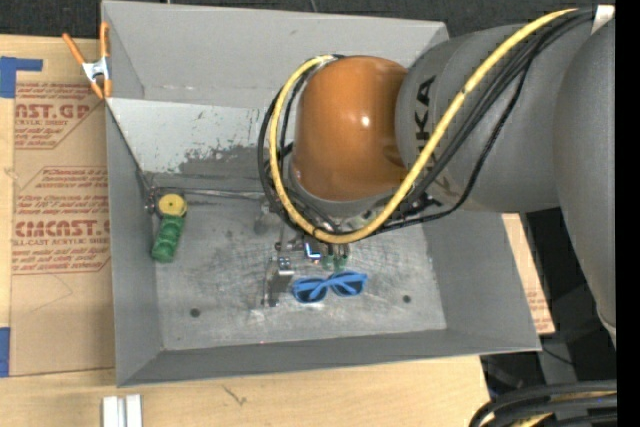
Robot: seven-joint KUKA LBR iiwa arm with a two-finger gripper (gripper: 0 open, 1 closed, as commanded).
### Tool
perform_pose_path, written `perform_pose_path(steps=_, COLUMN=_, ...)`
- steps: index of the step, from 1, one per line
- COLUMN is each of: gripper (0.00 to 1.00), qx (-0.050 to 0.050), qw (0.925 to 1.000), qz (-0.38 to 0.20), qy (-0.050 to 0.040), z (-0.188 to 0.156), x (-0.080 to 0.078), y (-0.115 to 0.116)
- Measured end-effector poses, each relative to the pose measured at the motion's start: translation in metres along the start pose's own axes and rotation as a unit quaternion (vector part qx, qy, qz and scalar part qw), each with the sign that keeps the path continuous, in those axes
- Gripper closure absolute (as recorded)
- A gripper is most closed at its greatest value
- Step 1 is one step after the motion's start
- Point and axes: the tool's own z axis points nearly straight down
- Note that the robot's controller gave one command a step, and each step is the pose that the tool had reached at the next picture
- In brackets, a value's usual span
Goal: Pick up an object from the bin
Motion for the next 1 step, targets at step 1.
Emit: perform_pose_path(steps=1, gripper=0.0, qx=0.002, qw=0.9953, qz=-0.097, qy=0.0027, z=0.0652, x=0.0146, y=-0.067)
